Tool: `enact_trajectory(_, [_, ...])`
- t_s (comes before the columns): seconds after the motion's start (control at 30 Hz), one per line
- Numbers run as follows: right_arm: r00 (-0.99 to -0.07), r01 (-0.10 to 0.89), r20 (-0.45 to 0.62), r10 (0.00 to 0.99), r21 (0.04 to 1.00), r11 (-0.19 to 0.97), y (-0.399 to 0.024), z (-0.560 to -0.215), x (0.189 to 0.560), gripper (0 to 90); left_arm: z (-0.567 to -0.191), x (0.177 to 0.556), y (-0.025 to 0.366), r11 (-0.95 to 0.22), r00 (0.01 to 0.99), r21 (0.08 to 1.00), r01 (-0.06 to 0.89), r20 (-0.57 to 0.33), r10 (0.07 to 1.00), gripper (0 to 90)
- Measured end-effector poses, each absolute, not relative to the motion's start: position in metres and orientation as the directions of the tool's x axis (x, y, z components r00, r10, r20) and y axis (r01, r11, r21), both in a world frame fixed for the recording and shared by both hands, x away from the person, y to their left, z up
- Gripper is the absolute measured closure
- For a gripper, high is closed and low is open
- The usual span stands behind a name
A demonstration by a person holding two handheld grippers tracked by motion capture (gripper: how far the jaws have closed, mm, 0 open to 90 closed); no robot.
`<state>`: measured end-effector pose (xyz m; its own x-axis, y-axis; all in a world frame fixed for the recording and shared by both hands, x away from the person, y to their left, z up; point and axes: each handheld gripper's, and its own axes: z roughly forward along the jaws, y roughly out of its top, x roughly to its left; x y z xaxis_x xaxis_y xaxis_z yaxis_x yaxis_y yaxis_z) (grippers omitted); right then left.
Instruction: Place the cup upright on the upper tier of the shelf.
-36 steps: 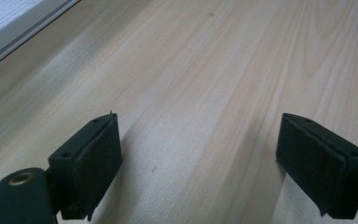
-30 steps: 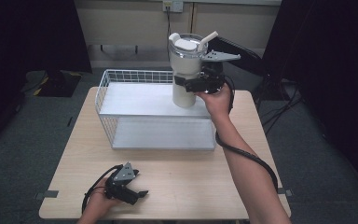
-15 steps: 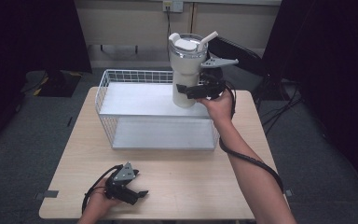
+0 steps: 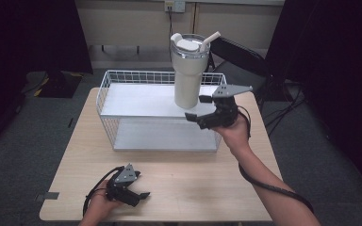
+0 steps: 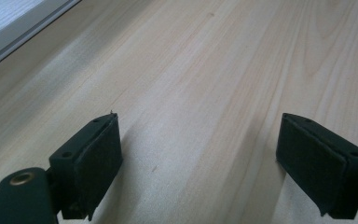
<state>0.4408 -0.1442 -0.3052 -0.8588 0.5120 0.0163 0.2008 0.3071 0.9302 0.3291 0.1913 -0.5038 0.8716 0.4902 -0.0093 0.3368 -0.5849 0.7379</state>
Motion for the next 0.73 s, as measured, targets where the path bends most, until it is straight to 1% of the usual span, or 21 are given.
enact_trajectory(0.03, [-0.859,0.201,0.016,0.512,0.930,0.307,-0.144,-0.305,0.441,12.3,-0.504,0.329,0.191,-0.585,0.872,0.738,0.337,-0.009,0.490,13.7])
enact_trajectory(0.07, [-0.874,0.200,0.030,0.485,0.932,0.302,-0.146,-0.319,0.429,12.2,-0.504,0.329,0.191,-0.584,0.870,0.738,0.338,-0.009,0.492,13.7])
enact_trajectory(0.1, [-0.874,0.200,0.030,0.485,0.932,0.302,-0.146,-0.319,0.429,12.2,-0.504,0.329,0.191,-0.584,0.870,0.738,0.338,-0.009,0.492,13.8])
enact_trajectory(0.13, [-0.883,0.211,0.048,0.467,0.929,0.303,-0.148,-0.335,0.418,12.3,-0.504,0.329,0.191,-0.584,0.870,0.738,0.338,-0.009,0.493,13.8])
enact_trajectory(0.17, [-0.883,0.211,0.048,0.467,0.929,0.303,-0.148,-0.335,0.418,12.3,-0.504,0.329,0.191,-0.583,0.870,0.738,0.338,-0.009,0.493,13.8])
enact_trajectory(0.23, [-0.887,0.215,0.044,0.460,0.920,0.327,-0.150,-0.351,0.409,12.4,-0.504,0.329,0.191,-0.583,0.870,0.738,0.339,-0.010,0.494,13.8])
enact_trajectory(0.27, [-0.889,0.217,0.043,0.455,0.916,0.337,-0.152,-0.368,0.400,12.6,-0.504,0.329,0.191,-0.583,0.870,0.739,0.338,-0.009,0.493,13.8])
enact_trajectory(0.3, [-0.889,0.217,0.043,0.455,0.916,0.337,-0.152,-0.368,0.400,12.6,-0.504,0.329,0.191,-0.583,0.870,0.739,0.338,-0.009,0.493,13.8])
enact_trajectory(0.33, [-0.890,0.224,0.047,0.453,0.911,0.345,-0.153,-0.377,0.397,12.6,-0.504,0.329,0.191,-0.583,0.870,0.738,0.338,-0.008,0.493,13.8])
enact_trajectory(0.37, [-0.891,0.249,0.070,0.449,0.902,0.353,-0.156,-0.395,0.391,12.6,-0.504,0.329,0.191,-0.584,0.870,0.738,0.338,-0.008,0.493,13.8])
enact_trajectory(0.4, [-0.889,0.263,0.078,0.451,0.894,0.362,-0.158,-0.404,0.388,12.6,-0.504,0.329,0.191,-0.583,0.870,0.739,0.338,-0.009,0.494,13.9])
enact_trajectory(0.43, [-0.889,0.263,0.078,0.451,0.894,0.362,-0.158,-0.404,0.388,12.6,-0.504,0.329,0.191,-0.583,0.870,0.739,0.338,-0.009,0.494,13.8])
enact_trajectory(0.47, [-0.886,0.276,0.079,0.457,0.882,0.381,-0.161,-0.423,0.384,12.7,-0.504,0.329,0.191,-0.583,0.870,0.739,0.338,-0.009,0.494,13.9])
enact_trajectory(0.5, [-0.886,0.276,0.079,0.457,0.882,0.381,-0.161,-0.423,0.384,12.7,-0.504,0.329,0.191,-0.583,0.870,0.739,0.338,-0.009,0.494,13.9])
enact_trajectory(0.53, [-0.881,0.305,0.103,0.461,0.869,0.390,-0.163,-0.440,0.381,13.0,-0.504,0.329,0.191,-0.582,0.869,0.739,0.339,-0.008,0.495,13.8])
enact_trajectory(0.57, [-0.881,0.305,0.103,0.461,0.869,0.390,-0.163,-0.440,0.381,13.0,-0.504,0.329,0.191,-0.582,0.869,0.739,0.339,-0.008,0.495,13.9])
enact_trajectory(0.6, [-0.879,0.331,0.127,0.460,0.857,0.396,-0.165,-0.458,0.378,13.3,-0.504,0.329,0.191,-0.582,0.868,0.739,0.340,-0.009,0.496,13.9])
enact_trajectory(0.67, [-0.877,0.339,0.130,0.462,0.850,0.404,-0.165,-0.462,0.377,13.4,-0.504,0.329,0.191,-0.582,0.868,0.739,0.340,-0.009,0.496,13.9])
enact_trajectory(0.73, [-0.880,0.352,0.137,0.456,0.832,0.429,-0.165,-0.477,0.374,13.1,-0.504,0.329,0.191,-0.582,0.868,0.739,0.340,-0.009,0.496,13.9])
